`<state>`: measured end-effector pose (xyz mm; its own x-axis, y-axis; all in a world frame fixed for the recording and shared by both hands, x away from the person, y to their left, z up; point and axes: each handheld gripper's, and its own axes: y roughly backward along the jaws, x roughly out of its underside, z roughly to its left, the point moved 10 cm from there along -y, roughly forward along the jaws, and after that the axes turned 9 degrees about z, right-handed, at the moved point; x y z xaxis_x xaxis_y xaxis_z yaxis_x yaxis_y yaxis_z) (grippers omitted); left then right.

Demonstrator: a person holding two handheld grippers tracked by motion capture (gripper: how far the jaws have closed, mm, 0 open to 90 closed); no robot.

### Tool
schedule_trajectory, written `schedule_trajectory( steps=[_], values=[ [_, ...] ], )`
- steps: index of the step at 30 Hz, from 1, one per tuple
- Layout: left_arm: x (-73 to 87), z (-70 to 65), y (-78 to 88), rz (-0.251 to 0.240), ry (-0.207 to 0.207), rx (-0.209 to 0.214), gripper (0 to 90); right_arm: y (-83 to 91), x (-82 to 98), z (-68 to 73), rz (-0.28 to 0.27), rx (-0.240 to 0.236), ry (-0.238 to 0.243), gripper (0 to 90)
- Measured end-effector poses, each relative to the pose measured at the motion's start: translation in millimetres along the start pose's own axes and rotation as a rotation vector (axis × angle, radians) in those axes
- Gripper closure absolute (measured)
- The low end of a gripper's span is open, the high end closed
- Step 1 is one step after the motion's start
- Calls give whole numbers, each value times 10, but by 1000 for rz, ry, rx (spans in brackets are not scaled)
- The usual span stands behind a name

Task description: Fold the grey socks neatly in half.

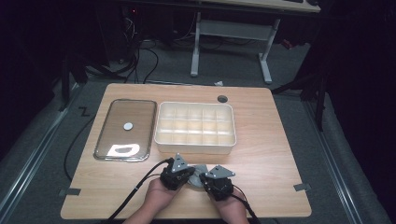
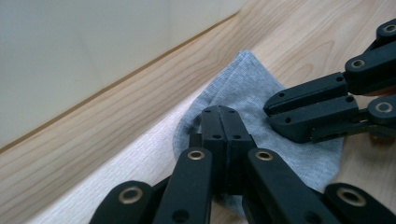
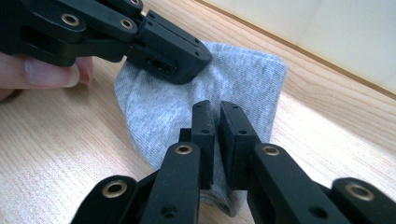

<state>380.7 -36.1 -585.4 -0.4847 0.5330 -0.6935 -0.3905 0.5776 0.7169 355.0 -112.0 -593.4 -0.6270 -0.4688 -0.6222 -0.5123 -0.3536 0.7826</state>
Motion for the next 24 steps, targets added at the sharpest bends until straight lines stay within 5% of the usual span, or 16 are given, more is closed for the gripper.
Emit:
schedule_trajectory(
  steps=[5,13,24],
  values=[
    [-99,-190,186,-72,2,6,900,-5,-7,1,11,-7,1,863],
    [104,-109,24,14,53,-38,900,-4,-3,0,5,-12,-3,862],
    [117,-108,9,7,53,-42,900,19,-13,2,3,-13,1,820]
  ],
)
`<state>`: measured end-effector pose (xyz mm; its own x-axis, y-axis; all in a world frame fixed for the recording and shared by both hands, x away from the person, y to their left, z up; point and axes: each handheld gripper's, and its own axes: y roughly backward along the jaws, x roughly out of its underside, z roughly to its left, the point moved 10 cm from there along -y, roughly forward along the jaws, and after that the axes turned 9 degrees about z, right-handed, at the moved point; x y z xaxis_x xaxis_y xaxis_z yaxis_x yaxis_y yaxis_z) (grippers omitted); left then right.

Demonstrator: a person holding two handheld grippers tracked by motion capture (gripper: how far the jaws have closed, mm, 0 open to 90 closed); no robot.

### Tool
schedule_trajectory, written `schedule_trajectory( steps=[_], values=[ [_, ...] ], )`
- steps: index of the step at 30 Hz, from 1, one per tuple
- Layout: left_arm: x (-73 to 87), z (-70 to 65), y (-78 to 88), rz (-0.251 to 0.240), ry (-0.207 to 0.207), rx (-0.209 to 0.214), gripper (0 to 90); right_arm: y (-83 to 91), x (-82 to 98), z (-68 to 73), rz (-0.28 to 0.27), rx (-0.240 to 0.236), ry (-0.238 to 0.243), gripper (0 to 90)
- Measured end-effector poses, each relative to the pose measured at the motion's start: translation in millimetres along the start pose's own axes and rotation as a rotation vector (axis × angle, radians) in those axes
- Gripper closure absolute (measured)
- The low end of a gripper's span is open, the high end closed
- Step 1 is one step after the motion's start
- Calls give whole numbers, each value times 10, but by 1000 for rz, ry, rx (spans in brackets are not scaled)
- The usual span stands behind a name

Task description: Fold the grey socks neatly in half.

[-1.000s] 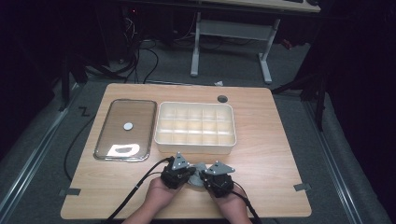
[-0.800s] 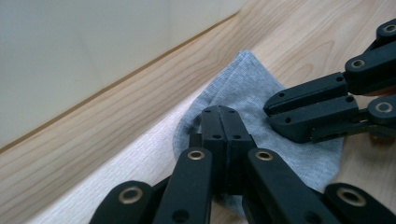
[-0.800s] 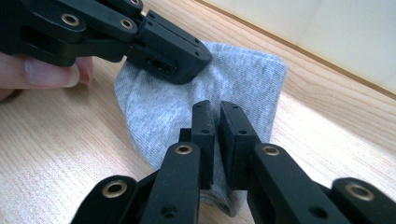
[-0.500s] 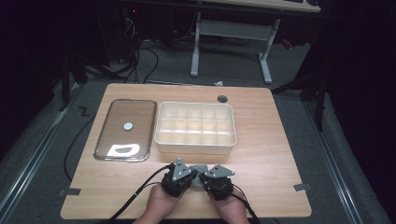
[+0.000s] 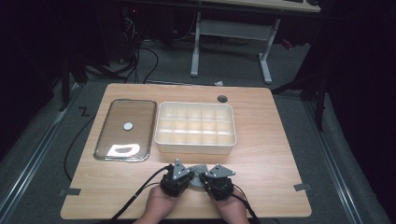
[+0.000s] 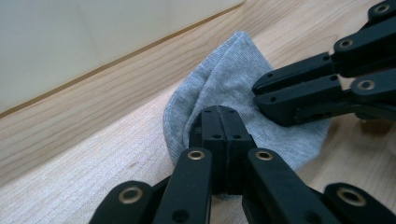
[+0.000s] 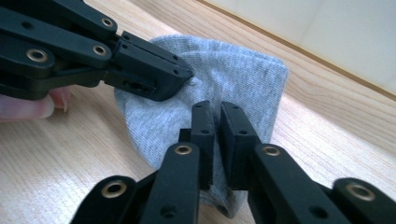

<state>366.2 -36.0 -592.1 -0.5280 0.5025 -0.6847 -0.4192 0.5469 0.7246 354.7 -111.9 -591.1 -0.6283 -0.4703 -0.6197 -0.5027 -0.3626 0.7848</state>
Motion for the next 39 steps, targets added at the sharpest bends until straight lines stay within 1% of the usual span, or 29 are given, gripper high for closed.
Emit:
schedule_trajectory(
  steps=[1,3,5,6,7,9,10,11,12,14,16,18,19,21,24,25,27,31,32,33,36,39],
  values=[
    [1,-1,0,-1,-1,-2,900,29,-14,5,-9,-2,-4,807],
    [2,-1,0,-2,-3,-3,900,123,-53,13,-42,-6,-16,792],
    [3,-1,0,-3,-5,-2,900,194,-77,7,-64,-1,-25,776],
    [4,-1,0,-4,-7,-4,900,232,-83,-7,-74,3,-36,753],
    [4,-1,0,-5,-7,-4,900,252,-78,-18,-74,0,-56,733],
    [5,-1,0,-5,-8,-3,900,271,-67,-47,-79,7,-74,697],
    [5,0,0,-5,-8,-4,900,266,-54,-63,-76,2,-98,654],
    [5,-1,0,-5,-8,-3,900,253,-40,-76,-67,1,-116,630],
    [6,-1,1,-5,-7,-3,900,233,-25,-92,-59,-2,-126,616],
    [7,0,1,-5,-7,-3,900,170,22,-107,-35,-24,-167,584],
    [8,-1,1,-8,-5,-2,900,127,42,-114,-23,-30,-168,573],
    [10,-1,3,-8,-5,1,900,80,66,-121,-4,-31,-178,569],
    [9,0,3,-9,-4,0,900,61,74,-115,5,-40,-183,569],
    [11,1,4,-8,-1,5,900,27,88,-105,23,-48,-183,580],
    [10,3,5,-8,1,9,900,19,87,-78,23,-72,-186,676],
    [9,4,4,-8,1,10,900,19,83,-64,16,-75,-180,739],
    [10,6,6,-8,2,15,900,22,82,-41,10,-73,-163,790],
    [10,-2,16,-12,-6,7,897,22,80,-30,5,-65,-151,810],
    [7,-11,29,-14,-1,6,891,22,80,-28,6,-66,-151,810],
    [-4,-33,52,-23,3,12,882,22,80,-29,7,-66,-151,810],
    [-42,-111,100,-49,-1,28,875,21,80,-31,7,-68,-150,811],
    [-36,-120,67,-36,0,34,879,20,81,-30,7,-67,-148,812]
  ],
)
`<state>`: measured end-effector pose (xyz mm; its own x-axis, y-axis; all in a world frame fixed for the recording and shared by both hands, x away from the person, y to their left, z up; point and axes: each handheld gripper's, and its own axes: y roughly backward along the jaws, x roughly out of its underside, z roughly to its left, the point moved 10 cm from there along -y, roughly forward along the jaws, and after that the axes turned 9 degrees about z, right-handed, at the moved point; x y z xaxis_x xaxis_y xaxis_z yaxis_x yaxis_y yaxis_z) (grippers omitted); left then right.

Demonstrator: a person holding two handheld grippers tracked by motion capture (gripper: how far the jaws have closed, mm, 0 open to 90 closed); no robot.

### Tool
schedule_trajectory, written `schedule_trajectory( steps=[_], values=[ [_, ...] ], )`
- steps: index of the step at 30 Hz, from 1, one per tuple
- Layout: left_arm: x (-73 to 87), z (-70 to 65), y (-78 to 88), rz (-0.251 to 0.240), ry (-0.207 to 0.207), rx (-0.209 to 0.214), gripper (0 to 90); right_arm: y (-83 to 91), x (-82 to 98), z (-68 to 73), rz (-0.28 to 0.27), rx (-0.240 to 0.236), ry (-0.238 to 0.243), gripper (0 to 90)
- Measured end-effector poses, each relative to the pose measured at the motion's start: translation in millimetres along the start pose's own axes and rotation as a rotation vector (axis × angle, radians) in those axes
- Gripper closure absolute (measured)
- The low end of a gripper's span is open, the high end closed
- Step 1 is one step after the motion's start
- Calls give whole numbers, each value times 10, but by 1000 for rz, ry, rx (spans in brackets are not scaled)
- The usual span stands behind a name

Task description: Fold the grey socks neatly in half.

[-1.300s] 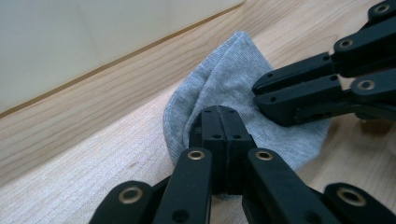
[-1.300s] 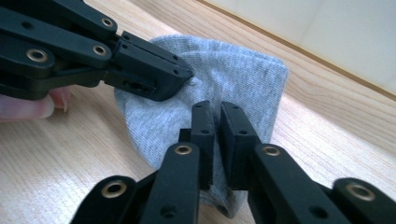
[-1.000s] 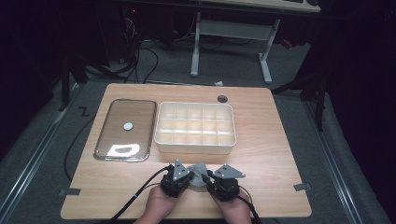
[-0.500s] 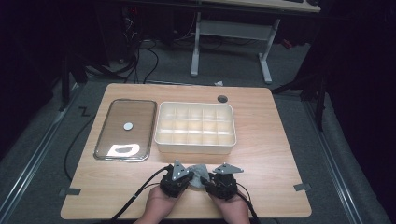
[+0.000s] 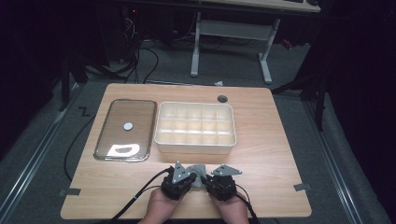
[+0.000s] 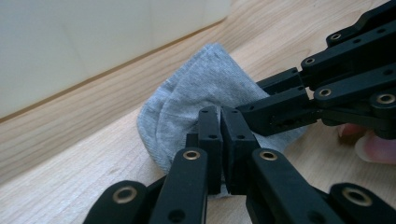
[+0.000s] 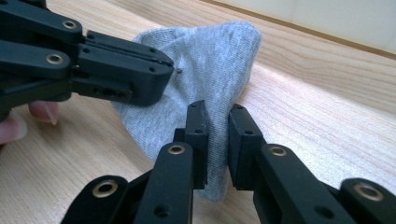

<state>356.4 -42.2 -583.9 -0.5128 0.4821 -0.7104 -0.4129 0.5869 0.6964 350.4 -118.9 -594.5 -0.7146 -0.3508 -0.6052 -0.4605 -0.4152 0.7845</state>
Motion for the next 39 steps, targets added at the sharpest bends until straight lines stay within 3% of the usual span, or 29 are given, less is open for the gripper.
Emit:
schedule_trajectory(
  steps=[6,20,26,30,31,32,34,39],
  values=[
    [37,57,-62,21,20,-18,900,11,-1,-3,-6,5,6,817],
    [41,37,-77,28,-11,-27,900,274,-134,156,-70,28,72,797],
    [39,37,-79,27,-4,-21,900,408,-184,-21,-115,52,43,726],
    [39,38,-79,26,-2,-19,900,331,-132,-221,-98,87,20,697],
    [40,38,-78,27,-1,-16,900,298,-109,-263,-83,102,10,703],
    [40,38,-78,27,0,-15,900,261,-80,-297,-66,111,-10,805],
    [41,39,-77,28,0,-13,900,203,-28,-288,-46,105,-1,866],
    [41,40,-77,28,1,-12,900,90,25,-158,-20,63,22,899]
  ],
)
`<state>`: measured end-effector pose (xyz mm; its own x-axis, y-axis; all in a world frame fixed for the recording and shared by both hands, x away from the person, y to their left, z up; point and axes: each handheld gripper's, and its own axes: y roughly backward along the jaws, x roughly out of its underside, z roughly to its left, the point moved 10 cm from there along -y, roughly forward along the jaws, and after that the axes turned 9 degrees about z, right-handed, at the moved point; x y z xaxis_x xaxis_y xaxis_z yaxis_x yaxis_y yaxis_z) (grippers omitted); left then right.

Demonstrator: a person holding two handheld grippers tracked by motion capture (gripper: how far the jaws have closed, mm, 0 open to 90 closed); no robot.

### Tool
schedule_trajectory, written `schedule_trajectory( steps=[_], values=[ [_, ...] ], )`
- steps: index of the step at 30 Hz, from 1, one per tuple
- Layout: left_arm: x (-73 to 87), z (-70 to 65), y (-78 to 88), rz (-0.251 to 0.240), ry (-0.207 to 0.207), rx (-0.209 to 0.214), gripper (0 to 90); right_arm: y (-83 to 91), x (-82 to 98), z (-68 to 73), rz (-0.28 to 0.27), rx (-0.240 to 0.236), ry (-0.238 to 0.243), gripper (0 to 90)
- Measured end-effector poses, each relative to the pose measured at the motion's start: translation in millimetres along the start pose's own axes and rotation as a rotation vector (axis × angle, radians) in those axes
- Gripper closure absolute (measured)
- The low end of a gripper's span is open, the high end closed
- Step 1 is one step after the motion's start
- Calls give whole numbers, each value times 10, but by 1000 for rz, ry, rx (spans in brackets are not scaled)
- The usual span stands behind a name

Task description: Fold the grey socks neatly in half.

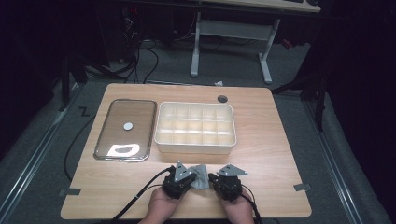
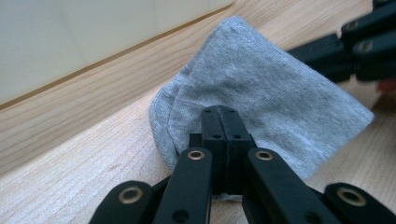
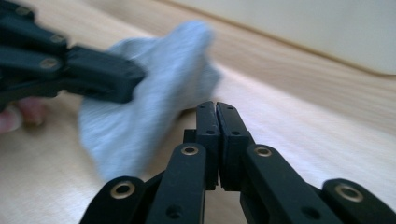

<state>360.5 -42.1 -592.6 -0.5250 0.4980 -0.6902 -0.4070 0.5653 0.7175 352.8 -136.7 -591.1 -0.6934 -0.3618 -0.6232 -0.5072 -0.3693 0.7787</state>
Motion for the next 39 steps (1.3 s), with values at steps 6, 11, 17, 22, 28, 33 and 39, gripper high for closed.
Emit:
schedule_trajectory(
  steps=[6,11,17,22,28,33,39],
  values=[
    [0,2,1,-1,0,-5,900,72,-161,239,-63,-11,47,900],
    [-1,7,2,-2,6,-12,900,42,-254,376,-65,-11,95,900],
    [-1,14,9,-4,27,14,900,42,-246,357,-64,-10,100,900],
    [-15,56,51,-25,105,89,845,37,-232,300,-61,2,91,900],
    [-50,56,88,-49,123,108,834,29,-207,241,-55,11,76,900],
    [-76,70,142,-68,115,95,837,20,-189,223,-51,15,78,900],
    [-153,131,285,-129,121,72,843,17,-189,223,-51,16,79,900]
  ],
)
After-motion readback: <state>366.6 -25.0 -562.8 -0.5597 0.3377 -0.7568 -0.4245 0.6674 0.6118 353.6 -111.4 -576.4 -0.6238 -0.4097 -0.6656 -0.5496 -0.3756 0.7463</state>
